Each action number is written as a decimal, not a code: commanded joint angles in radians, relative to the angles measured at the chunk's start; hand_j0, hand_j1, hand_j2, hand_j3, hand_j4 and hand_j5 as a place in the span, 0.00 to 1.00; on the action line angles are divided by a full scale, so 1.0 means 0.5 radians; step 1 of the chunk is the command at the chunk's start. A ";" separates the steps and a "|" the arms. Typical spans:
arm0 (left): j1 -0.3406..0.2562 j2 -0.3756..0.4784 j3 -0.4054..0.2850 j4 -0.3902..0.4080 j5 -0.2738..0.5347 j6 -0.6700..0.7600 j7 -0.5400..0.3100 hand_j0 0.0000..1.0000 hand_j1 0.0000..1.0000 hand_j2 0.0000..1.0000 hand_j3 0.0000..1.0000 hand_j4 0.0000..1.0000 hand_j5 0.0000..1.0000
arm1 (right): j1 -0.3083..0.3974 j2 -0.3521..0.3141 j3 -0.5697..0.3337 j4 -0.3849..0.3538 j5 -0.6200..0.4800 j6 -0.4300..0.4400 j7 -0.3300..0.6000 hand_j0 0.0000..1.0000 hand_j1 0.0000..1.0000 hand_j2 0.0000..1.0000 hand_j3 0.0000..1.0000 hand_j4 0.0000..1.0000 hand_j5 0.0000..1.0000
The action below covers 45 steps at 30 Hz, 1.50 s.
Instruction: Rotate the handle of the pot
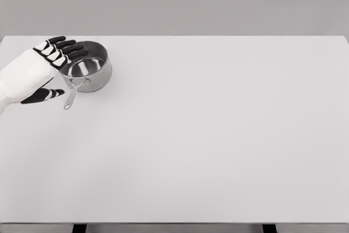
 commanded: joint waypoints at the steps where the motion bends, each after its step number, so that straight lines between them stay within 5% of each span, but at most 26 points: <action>1: 0.000 0.012 0.001 -0.001 0.015 0.002 -0.018 1.00 1.00 1.00 1.00 1.00 1.00 | 0.000 0.000 0.000 0.000 0.000 0.000 0.000 1.00 1.00 1.00 1.00 1.00 1.00; 9: -0.028 0.012 -0.057 0.045 -0.004 0.002 -0.030 1.00 1.00 1.00 1.00 1.00 1.00 | 0.000 0.000 0.000 0.000 0.000 0.000 0.000 1.00 1.00 1.00 1.00 1.00 1.00; 12: -0.239 0.009 -0.119 0.171 0.008 0.002 -0.324 1.00 1.00 1.00 1.00 1.00 1.00 | 0.000 0.000 0.000 0.000 0.000 0.000 0.000 1.00 1.00 1.00 1.00 1.00 1.00; 14: -0.408 0.006 -0.241 0.238 0.008 0.002 -0.370 1.00 1.00 1.00 1.00 1.00 1.00 | 0.000 0.000 0.000 0.000 0.000 0.000 0.000 1.00 1.00 1.00 1.00 1.00 1.00; 19: -0.620 -0.010 -0.478 0.263 0.057 0.002 -0.419 1.00 1.00 1.00 1.00 1.00 1.00 | 0.000 0.000 0.000 0.000 0.000 0.000 0.000 1.00 1.00 1.00 1.00 1.00 1.00; 32: -0.620 -0.169 -0.643 0.330 0.070 0.002 -0.416 1.00 1.00 1.00 1.00 1.00 1.00 | 0.000 0.000 0.000 0.000 0.000 0.000 0.000 1.00 1.00 1.00 1.00 1.00 1.00; 45: -0.534 -0.270 -0.653 0.355 -0.154 0.002 -0.413 1.00 1.00 1.00 1.00 1.00 1.00 | 0.000 0.000 0.000 0.000 0.000 0.000 0.000 1.00 1.00 1.00 1.00 1.00 1.00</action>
